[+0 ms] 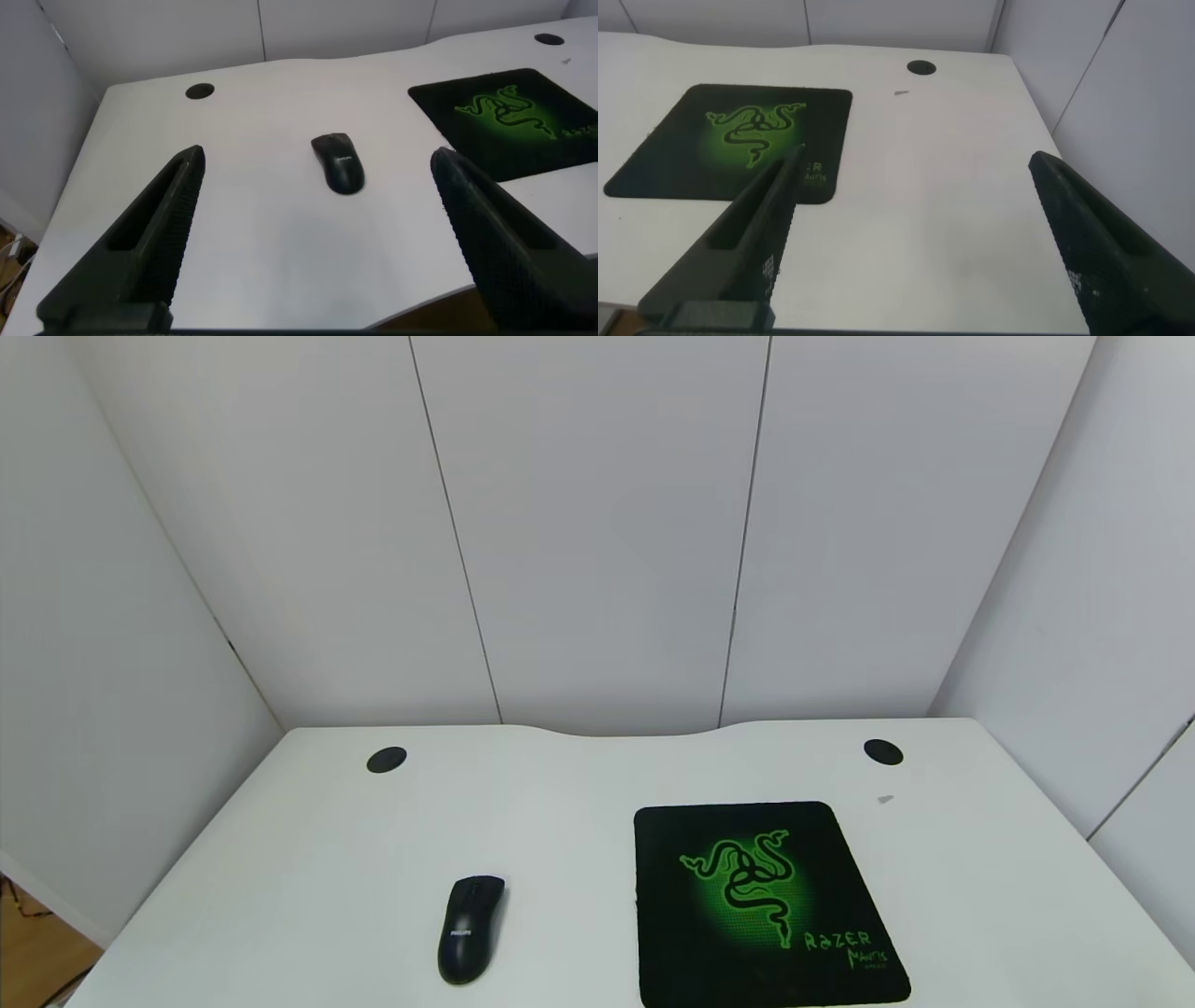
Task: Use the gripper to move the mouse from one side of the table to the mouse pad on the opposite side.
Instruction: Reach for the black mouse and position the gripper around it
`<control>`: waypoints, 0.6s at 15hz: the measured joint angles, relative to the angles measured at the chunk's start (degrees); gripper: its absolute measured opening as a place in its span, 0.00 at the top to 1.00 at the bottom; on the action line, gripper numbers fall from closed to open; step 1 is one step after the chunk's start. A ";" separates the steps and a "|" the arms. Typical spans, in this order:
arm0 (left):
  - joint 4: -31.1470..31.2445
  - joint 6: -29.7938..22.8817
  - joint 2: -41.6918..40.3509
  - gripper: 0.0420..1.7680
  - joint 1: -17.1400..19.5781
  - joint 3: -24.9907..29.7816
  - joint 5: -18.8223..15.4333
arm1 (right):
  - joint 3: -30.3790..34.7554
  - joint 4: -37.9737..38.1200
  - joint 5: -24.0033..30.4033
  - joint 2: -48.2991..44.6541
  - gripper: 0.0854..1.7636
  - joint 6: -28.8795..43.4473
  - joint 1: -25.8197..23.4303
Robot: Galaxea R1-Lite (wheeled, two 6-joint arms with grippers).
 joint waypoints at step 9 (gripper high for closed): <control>-0.46 -1.28 24.83 0.03 -0.10 -12.45 -1.01 | 0.00 0.02 0.00 0.00 0.03 -0.01 0.00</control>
